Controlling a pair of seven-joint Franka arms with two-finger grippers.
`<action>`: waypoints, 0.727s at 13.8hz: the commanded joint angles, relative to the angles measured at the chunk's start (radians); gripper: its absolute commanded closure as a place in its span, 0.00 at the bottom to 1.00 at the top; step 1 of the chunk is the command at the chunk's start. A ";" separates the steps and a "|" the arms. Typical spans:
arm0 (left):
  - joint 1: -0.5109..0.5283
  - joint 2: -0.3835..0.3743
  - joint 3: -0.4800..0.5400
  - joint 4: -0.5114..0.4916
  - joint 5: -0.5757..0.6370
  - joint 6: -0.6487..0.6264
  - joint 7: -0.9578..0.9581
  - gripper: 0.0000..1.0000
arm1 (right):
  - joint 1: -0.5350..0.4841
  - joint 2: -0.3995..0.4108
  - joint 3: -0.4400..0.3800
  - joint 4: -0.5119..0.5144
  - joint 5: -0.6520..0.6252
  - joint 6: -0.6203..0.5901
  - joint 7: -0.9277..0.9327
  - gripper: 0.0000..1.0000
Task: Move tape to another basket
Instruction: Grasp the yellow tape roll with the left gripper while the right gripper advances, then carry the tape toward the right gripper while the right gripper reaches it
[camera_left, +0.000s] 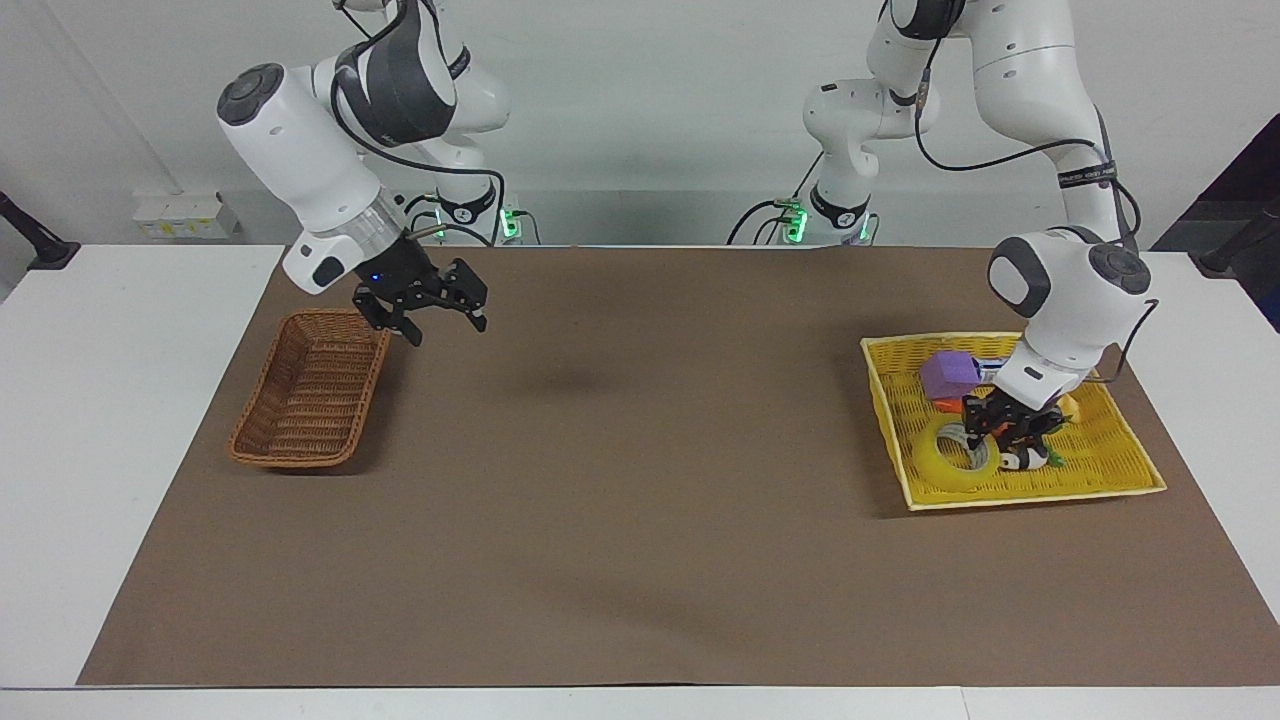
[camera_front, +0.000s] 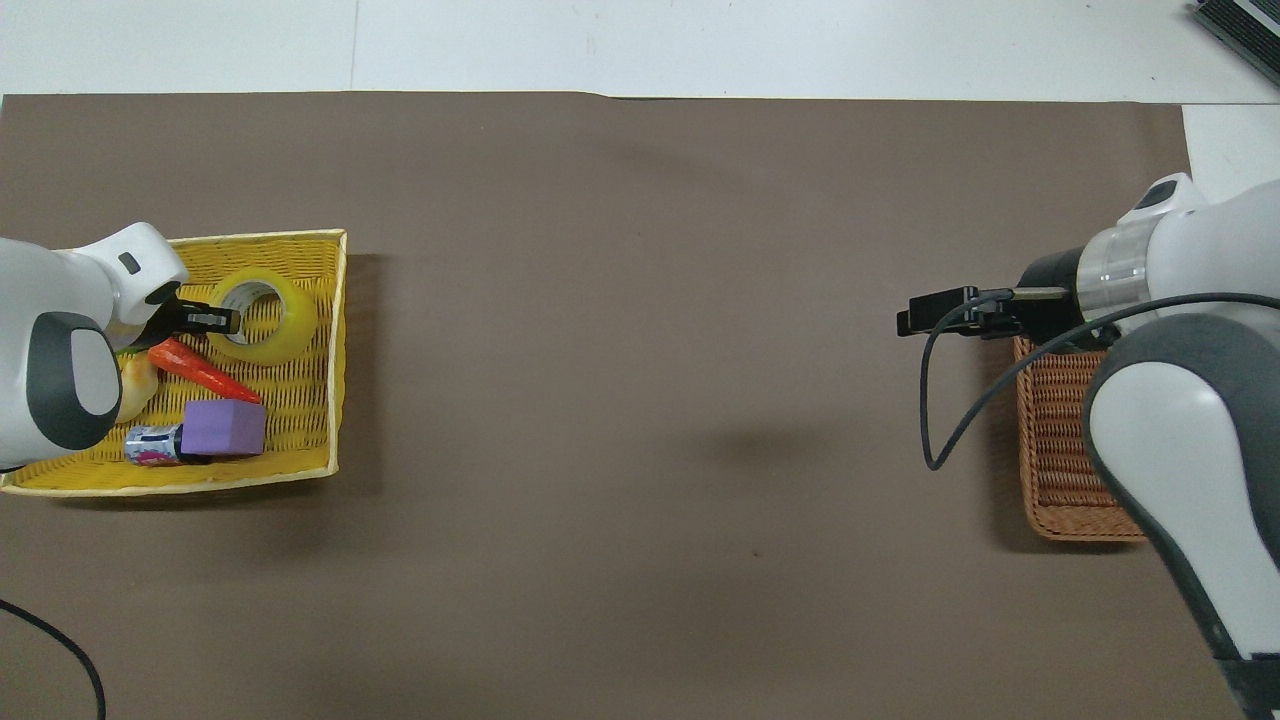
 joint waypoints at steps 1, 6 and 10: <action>0.013 -0.010 -0.008 0.029 -0.022 -0.053 0.026 1.00 | 0.022 0.017 0.001 -0.034 0.098 0.061 -0.041 0.00; -0.010 -0.194 -0.023 0.109 -0.022 -0.318 0.011 1.00 | 0.085 0.032 0.001 -0.012 0.124 0.061 0.000 0.00; -0.179 -0.245 -0.037 0.106 -0.022 -0.374 -0.226 1.00 | 0.158 0.036 0.001 -0.005 0.109 0.110 0.082 0.00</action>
